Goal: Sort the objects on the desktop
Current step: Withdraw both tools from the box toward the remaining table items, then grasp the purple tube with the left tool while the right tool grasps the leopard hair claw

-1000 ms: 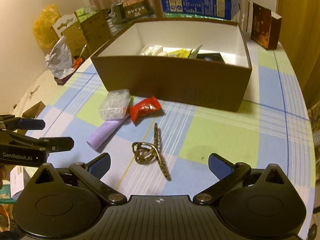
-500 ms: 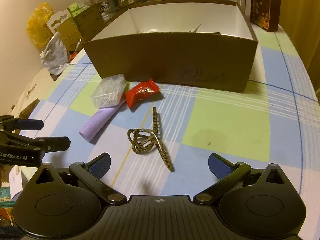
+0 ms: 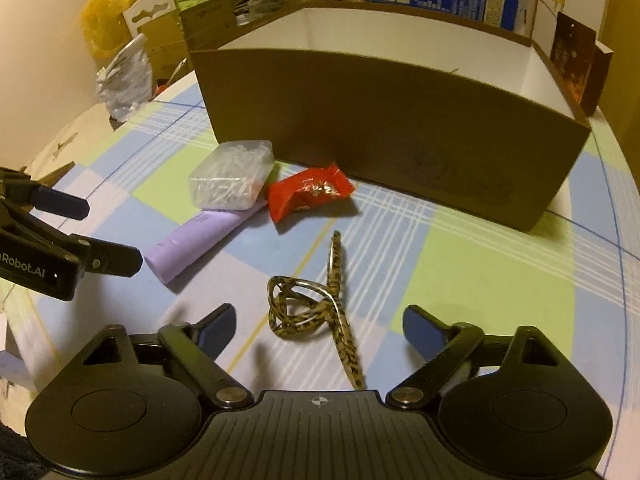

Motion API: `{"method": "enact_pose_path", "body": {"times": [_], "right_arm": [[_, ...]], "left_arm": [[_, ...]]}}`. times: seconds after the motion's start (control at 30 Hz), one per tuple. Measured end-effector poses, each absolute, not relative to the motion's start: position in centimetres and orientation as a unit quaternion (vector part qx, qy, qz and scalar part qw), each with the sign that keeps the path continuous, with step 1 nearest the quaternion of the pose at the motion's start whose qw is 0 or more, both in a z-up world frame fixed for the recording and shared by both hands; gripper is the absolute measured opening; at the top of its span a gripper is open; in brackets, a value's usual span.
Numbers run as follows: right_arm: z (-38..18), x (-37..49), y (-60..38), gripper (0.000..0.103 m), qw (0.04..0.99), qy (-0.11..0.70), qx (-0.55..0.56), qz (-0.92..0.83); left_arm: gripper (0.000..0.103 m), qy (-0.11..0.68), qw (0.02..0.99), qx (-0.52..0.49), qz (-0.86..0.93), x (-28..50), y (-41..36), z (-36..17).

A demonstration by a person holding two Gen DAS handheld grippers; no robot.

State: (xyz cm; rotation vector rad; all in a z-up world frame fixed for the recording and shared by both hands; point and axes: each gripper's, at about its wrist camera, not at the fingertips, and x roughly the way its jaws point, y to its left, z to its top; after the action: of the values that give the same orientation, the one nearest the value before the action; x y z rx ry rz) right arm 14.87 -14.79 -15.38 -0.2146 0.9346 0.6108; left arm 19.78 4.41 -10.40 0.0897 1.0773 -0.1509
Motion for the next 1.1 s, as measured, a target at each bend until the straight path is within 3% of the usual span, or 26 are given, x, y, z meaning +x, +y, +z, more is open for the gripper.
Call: {"method": "enact_pose_path", "body": {"times": [0.13, 0.2, 0.3, 0.43, 0.8, 1.0, 1.1], "right_arm": [[-16.3, 15.4, -14.4, 0.074, 0.839, 0.444, -0.105, 0.295], [-16.8, 15.7, -14.2, 0.057, 0.839, 0.445, -0.108, 0.295], [-17.1, 15.9, -14.6, 0.043, 0.839, 0.446, -0.102, 0.294], [-17.0, 16.0, -15.8, 0.042, 0.846, 0.449, -0.094, 0.273], [-16.4, 15.6, -21.0, 0.042, 0.858, 0.469, -0.054, 0.201], [-16.0, 15.0, -22.5, 0.042, 0.86, 0.471, -0.047, 0.192], [-15.8, 14.7, -22.9, 0.042, 0.86, 0.471, -0.047, 0.192]], "left_arm": [[0.094, 0.516, 0.852, 0.048, -0.081, 20.6, 4.4, -10.9], [0.094, 0.517, 0.85, 0.051, -0.087, 21.1, 4.3, -11.2], [0.094, 0.52, 0.847, 0.058, -0.096, 21.7, 4.1, -11.6], [0.093, 0.523, 0.842, 0.069, -0.111, 22.6, 3.5, -12.2], [0.066, 0.524, 0.834, 0.084, -0.15, 23.8, 1.4, -14.6], [0.031, 0.49, 0.852, 0.093, -0.157, 23.1, 1.0, -15.5], [0.028, 0.49, 0.854, 0.088, -0.153, 22.5, 1.6, -15.4]]}}
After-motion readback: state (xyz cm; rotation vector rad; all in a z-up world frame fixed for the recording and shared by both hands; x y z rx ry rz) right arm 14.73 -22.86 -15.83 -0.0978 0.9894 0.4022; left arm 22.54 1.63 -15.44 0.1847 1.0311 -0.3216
